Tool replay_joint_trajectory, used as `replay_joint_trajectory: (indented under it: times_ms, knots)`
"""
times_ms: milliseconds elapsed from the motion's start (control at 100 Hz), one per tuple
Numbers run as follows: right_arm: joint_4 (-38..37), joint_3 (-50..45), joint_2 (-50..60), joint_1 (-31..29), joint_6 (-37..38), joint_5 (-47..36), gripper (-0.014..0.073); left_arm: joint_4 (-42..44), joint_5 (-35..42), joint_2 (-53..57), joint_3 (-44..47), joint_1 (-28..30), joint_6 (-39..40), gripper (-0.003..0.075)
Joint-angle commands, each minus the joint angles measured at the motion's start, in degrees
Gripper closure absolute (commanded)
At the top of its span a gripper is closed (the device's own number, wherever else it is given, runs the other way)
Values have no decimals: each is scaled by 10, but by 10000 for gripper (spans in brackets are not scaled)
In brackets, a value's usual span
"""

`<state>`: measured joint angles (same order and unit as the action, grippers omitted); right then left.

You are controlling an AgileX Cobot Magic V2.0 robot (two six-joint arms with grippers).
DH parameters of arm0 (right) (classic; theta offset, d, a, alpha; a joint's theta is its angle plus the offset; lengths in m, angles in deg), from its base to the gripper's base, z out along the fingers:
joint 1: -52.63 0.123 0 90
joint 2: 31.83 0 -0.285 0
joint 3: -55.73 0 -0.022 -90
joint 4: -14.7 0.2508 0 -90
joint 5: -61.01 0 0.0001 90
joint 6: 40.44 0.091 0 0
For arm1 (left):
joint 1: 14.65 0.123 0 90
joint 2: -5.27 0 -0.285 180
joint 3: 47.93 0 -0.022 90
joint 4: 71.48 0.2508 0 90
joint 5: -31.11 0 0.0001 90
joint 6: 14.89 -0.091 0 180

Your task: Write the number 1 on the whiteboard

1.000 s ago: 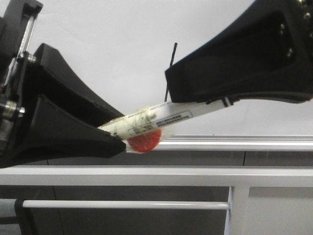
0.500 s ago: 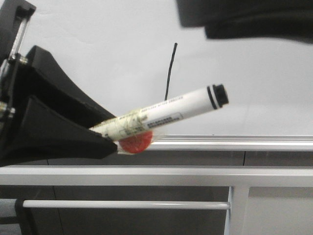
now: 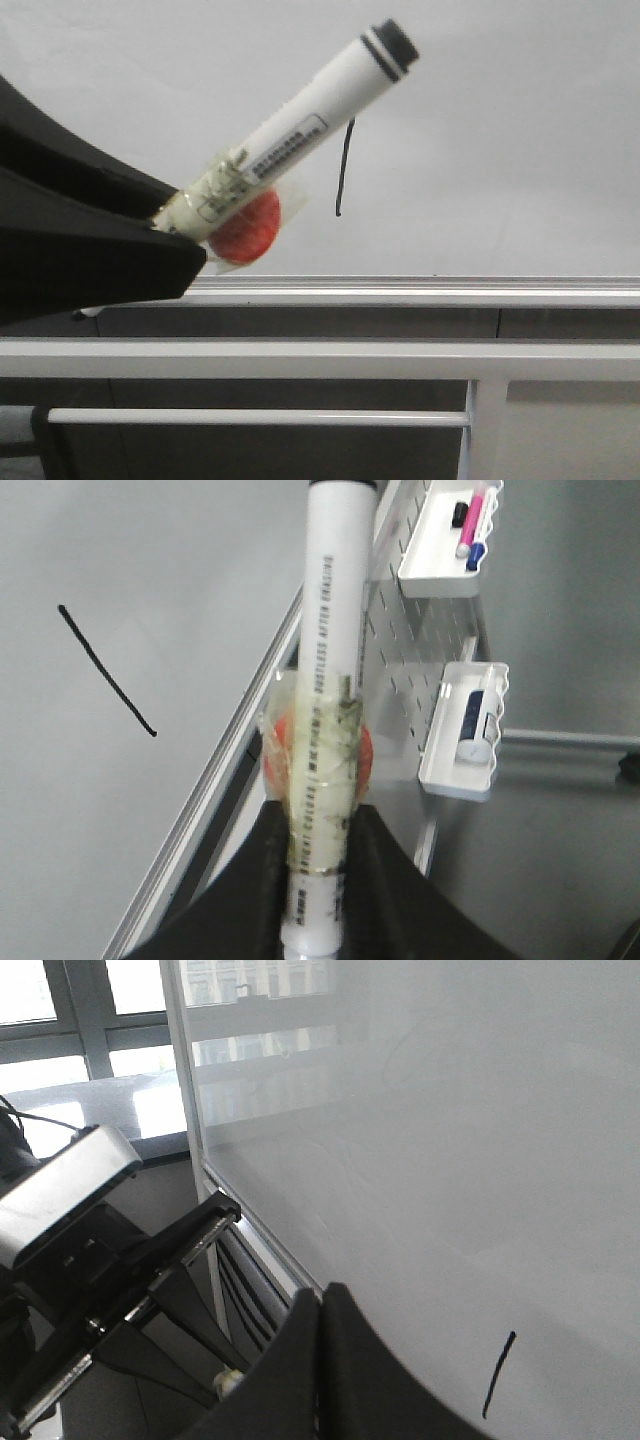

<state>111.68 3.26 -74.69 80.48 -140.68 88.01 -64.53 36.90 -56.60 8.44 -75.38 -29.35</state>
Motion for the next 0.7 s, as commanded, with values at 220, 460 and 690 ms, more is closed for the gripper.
replay_joint_trajectory:
  times_ms: [220,460,690]
  knots:
    - [7,-65,107,-3,-7,-44,657,-126,196,46,60,1,-5,741]
    - [7,-100,194,-3,-7,-93,657,-305,352,46,124,1,-106,741]
    - [7,-115,202,-3,-7,-104,657,-334,425,20,134,-14,-124,741]
